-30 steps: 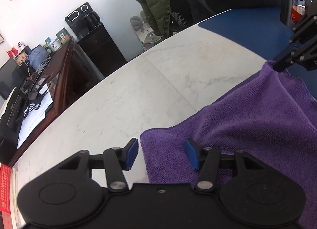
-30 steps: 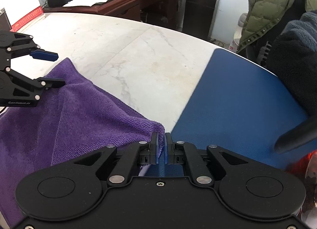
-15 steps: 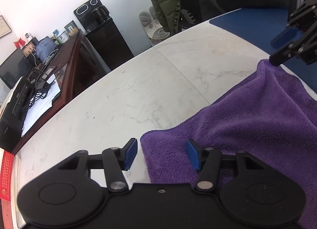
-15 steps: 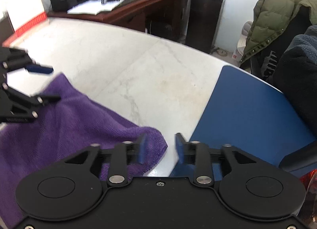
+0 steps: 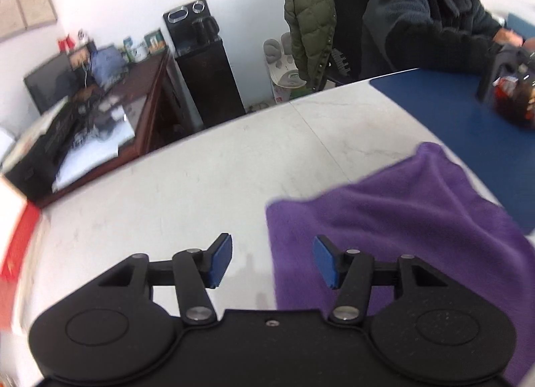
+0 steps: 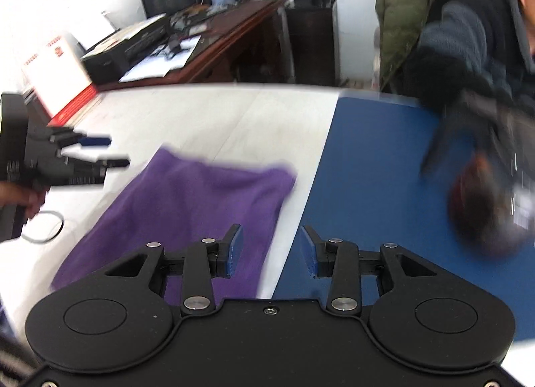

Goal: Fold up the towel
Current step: 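Open the right gripper and lift it away from the towel, then close the right gripper on the folded edge of the purple towel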

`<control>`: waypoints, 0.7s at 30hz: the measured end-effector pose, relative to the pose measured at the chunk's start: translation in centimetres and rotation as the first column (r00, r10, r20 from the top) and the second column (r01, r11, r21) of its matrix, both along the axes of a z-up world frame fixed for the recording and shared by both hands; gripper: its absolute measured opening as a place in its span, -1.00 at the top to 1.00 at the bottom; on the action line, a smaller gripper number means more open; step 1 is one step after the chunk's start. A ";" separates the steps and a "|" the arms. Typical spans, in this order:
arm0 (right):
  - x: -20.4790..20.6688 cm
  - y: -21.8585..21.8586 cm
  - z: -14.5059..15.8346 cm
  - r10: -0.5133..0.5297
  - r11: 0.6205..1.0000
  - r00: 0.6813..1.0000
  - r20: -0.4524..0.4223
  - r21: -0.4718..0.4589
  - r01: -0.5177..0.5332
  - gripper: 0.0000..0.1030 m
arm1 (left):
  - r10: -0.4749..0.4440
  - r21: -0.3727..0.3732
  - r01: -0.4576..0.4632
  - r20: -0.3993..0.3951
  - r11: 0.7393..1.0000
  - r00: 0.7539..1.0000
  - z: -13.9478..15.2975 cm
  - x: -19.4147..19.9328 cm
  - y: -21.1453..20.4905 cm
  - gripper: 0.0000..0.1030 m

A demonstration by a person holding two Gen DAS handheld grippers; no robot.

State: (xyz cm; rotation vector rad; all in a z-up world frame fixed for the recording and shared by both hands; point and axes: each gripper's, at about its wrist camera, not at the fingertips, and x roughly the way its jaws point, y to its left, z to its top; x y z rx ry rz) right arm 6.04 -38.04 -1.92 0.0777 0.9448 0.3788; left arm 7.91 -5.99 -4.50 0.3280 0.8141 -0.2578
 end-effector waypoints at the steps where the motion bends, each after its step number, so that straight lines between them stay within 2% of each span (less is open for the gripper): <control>1: -1.5 0.2 -0.7 0.003 1.000 1.000 -0.026 0.010 -0.003 0.29 | 0.005 -0.012 -0.005 -0.020 1.000 1.000 0.0 -1.0 0.3 0.02; 5: -5.1 1.1 -3.1 -0.001 0.999 0.994 -0.106 0.051 0.006 0.30 | 0.023 -0.037 -0.026 -0.080 0.999 0.997 -0.7 -4.8 0.9 0.04; 9: -7.1 2.7 -4.4 -0.002 1.000 0.991 -0.136 0.023 0.005 0.30 | 0.040 -0.084 -0.052 -0.139 0.995 0.989 -1.7 -7.0 1.7 0.10; 14: -8.0 4.2 -5.0 -0.025 1.000 0.991 -0.131 -0.016 0.023 0.35 | 0.051 -0.112 -0.071 -0.179 0.991 0.983 -2.7 -8.3 2.9 0.18; 21: -7.9 5.2 -6.6 -0.067 0.996 0.989 -0.129 -0.064 0.059 0.36 | 0.040 -0.110 -0.065 -0.217 0.992 0.975 -4.2 -9.0 3.5 0.27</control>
